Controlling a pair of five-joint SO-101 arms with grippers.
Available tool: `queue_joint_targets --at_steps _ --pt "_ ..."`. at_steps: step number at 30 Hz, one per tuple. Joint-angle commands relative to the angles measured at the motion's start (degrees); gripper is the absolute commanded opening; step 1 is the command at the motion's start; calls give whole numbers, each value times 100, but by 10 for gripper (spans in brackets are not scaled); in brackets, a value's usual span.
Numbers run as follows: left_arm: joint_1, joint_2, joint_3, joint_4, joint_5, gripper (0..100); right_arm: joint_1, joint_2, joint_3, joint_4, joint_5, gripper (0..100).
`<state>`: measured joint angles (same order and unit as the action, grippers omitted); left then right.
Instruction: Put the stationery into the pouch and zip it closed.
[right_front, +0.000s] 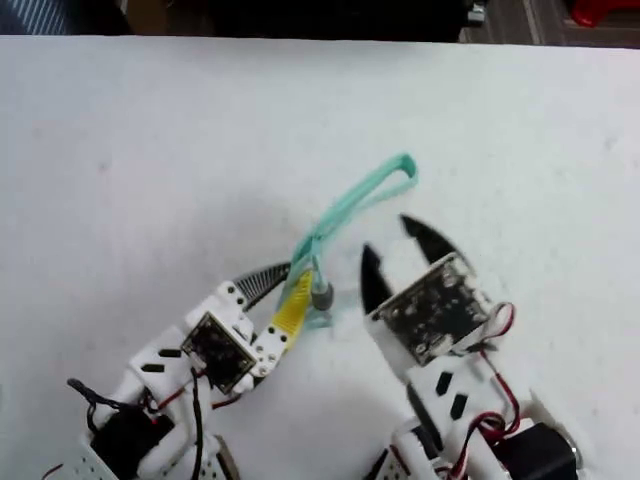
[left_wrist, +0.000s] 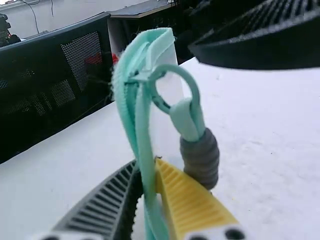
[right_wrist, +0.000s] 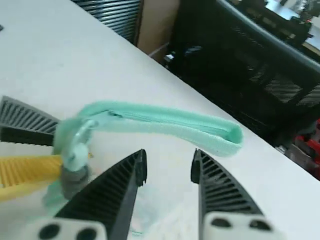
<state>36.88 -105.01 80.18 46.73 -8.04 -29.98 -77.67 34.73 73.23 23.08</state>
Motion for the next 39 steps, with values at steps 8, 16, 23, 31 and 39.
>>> queue_joint_targets --at_steps 8,16,23,31,39 --pt "4 22 18 -53 18 23 -804 875 -158 101 -70 137" --pt "-4 22 26 -53 0 23 -848 1103 -202 -277 -79 137" --pt "-4 22 26 -44 -9 23 -708 215 -431 347 97 135" --pt "4 22 88 -70 -18 23 -1349 40 -457 593 123 134" --pt "4 22 88 -62 -18 23 -1534 910 -440 321 105 135"
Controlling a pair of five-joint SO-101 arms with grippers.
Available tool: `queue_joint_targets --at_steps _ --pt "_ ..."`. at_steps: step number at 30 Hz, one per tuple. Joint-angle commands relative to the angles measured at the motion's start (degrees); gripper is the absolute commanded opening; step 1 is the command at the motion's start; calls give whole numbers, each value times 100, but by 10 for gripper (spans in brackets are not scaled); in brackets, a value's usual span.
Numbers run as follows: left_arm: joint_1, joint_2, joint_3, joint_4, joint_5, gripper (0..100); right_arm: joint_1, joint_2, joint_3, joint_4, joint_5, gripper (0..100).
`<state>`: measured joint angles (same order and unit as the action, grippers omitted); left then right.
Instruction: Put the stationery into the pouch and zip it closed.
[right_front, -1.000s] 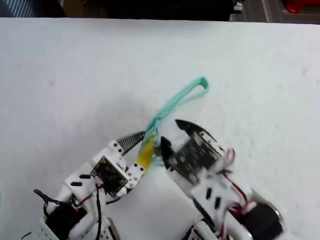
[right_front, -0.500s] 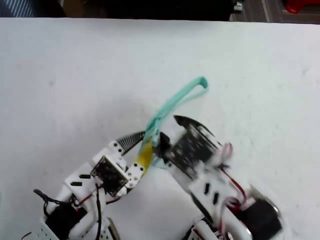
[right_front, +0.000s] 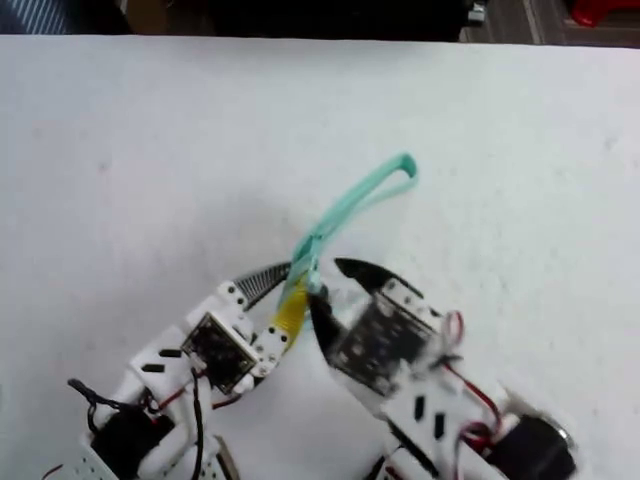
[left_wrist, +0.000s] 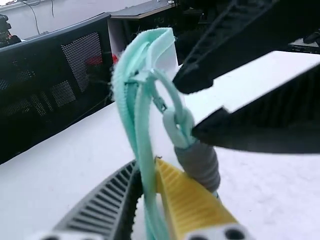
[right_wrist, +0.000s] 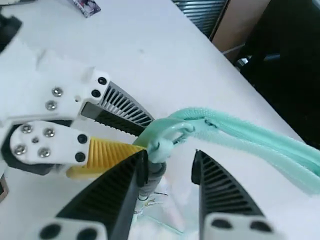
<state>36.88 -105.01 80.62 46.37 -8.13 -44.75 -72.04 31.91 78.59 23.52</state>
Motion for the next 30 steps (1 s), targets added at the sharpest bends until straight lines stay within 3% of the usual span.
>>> queue_joint_targets --at_steps 1,14,19,23,25,30 --pt "4 22 44 -26 -9 23 -57 462 -158 -277 44 135" --pt "4 22 44 -26 -9 23 -40 734 475 -505 79 132" --pt "4 22 44 -44 -9 24 207 725 255 -655 79 11" --pt "-13 22 0 -35 53 111 312 523 -185 -646 79 15" --pt "-40 22 0 -18 431 163 312 365 -387 -646 79 17" --pt "-48 22 -158 -26 800 173 312 224 -563 -549 79 17"
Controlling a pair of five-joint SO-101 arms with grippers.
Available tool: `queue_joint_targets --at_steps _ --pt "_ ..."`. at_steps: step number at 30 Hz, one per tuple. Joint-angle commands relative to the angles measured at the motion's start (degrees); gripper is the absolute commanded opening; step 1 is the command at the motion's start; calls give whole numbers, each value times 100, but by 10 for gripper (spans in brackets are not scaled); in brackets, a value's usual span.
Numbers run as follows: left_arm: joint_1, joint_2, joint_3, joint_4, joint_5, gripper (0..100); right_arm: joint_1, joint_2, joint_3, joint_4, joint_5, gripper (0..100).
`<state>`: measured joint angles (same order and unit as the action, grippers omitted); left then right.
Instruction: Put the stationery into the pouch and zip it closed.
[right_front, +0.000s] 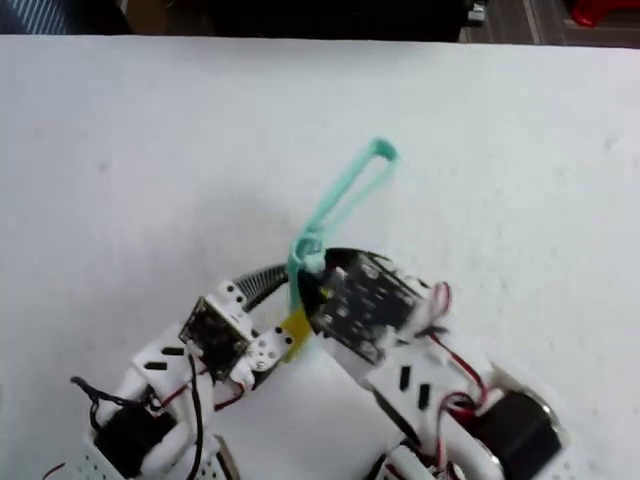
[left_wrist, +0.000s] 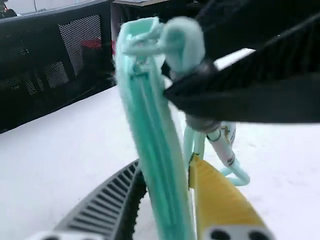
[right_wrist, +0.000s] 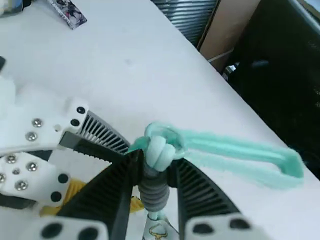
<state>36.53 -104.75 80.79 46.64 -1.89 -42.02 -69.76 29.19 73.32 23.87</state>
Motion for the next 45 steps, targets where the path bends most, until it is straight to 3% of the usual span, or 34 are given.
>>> queue_joint_targets --at_steps 1,7,10,16,21,26,36,38,45 --pt "-13 -4 -176 -79 176 173 40 -22 -299 57 44 17" --pt "-4 -4 -167 -510 176 171 40 -31 -615 523 53 17" --pt "57 -4 -176 -695 176 123 119 -4 -914 567 149 17" --pt "453 -4 -141 -818 123 41 549 127 -879 295 571 17" --pt "664 -4 -70 -800 -475 23 848 541 -879 -268 571 17" --pt "611 -4 18 -765 -519 23 1209 892 -870 -646 571 17" --pt "-119 -4 -18 -651 -519 23 2466 1130 -853 -637 642 17" --pt "-136 -4 -18 -651 -519 23 2686 1130 -844 -664 949 17" --pt "-136 -4 -18 -642 -519 23 2844 1279 -835 -840 1310 17"
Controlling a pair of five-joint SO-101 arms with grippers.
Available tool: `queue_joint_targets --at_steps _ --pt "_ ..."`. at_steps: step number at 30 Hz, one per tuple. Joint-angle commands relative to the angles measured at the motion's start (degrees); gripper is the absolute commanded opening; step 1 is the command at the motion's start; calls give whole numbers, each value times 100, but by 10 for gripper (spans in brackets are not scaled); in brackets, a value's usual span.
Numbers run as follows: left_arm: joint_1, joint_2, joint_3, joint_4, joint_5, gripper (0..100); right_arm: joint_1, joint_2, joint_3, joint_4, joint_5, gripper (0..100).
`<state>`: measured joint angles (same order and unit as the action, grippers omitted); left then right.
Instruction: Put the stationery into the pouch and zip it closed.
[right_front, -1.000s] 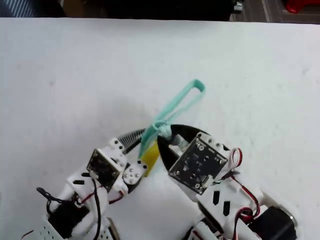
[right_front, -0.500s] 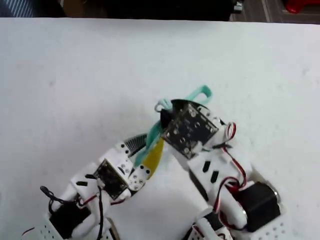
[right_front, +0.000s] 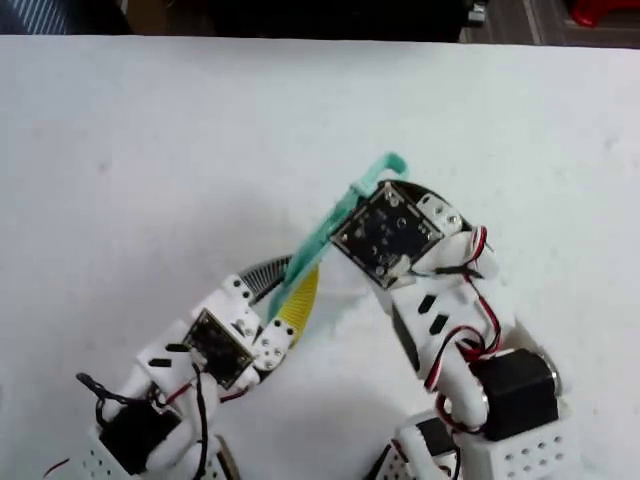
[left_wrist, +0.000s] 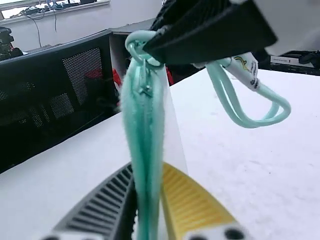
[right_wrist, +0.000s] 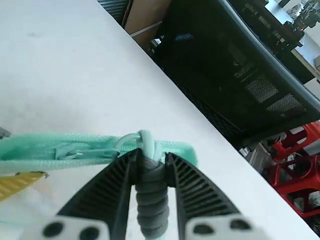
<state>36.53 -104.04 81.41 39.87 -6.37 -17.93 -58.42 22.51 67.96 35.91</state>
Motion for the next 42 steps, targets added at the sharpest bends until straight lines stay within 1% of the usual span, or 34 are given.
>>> queue_joint_targets --at_steps 1,10,20,28,36,38,40,42 --pt "-119 -75 -79 44 -70 23 488 224 -167 -400 88 17" --pt "-75 -75 -413 721 -70 23 593 1112 -211 -1226 79 17" --pt "-84 -75 -404 721 -79 23 1895 2035 -211 -2123 79 17" --pt "-84 -75 -396 721 -79 23 2527 2923 -211 -2800 79 17" --pt "-101 -75 -396 721 -79 23 2431 2862 -185 -2756 79 17" --pt "-119 -75 -396 721 -79 23 2325 2791 -185 -2457 79 22" --pt "-127 -75 -387 703 -79 23 2123 2607 -220 -1947 18 63" --pt "-127 -75 -387 695 -79 23 1824 2167 -220 -1297 -132 169"
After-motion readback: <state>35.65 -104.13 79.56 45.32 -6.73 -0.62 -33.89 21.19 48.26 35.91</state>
